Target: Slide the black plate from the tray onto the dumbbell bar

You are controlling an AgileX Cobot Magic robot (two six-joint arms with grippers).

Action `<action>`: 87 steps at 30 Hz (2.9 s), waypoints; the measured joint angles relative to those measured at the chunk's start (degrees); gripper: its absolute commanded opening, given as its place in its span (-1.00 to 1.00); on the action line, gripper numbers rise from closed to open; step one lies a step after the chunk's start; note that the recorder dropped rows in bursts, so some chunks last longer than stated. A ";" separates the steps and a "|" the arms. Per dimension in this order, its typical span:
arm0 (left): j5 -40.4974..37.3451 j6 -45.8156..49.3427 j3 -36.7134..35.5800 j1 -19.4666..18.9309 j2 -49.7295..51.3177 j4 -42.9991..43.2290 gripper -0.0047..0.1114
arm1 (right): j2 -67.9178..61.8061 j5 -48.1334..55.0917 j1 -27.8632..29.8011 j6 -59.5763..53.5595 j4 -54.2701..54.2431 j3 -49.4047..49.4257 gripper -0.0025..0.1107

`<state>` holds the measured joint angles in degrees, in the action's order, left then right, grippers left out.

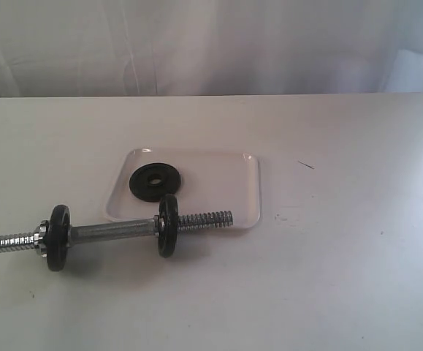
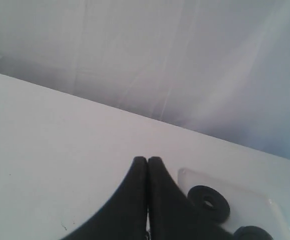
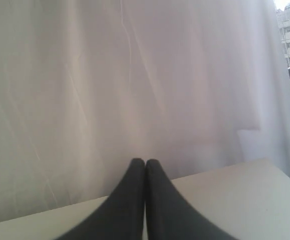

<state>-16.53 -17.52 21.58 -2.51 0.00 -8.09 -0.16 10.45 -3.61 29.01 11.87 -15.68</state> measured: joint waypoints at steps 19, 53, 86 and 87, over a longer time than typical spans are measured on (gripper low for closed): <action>-27.79 12.29 23.45 0.00 23.00 0.00 -0.92 | -19.64 32.53 0.00 -22.91 -9.48 -27.54 -0.96; -39.72 52.02 46.93 9.40 77.28 -23.77 -0.77 | -48.59 26.54 0.00 -27.05 -10.11 -31.62 -0.96; -37.06 75.07 58.87 17.84 109.14 -25.02 0.22 | -58.81 25.83 0.00 -27.05 -10.11 -31.62 -0.96; -37.06 75.87 58.87 17.84 109.67 -25.69 0.22 | -58.81 25.83 0.00 -27.05 -10.11 -31.62 -0.96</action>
<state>-53.59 58.36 80.46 15.33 109.67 -33.79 -58.97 36.28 -3.61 1.96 1.77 -47.30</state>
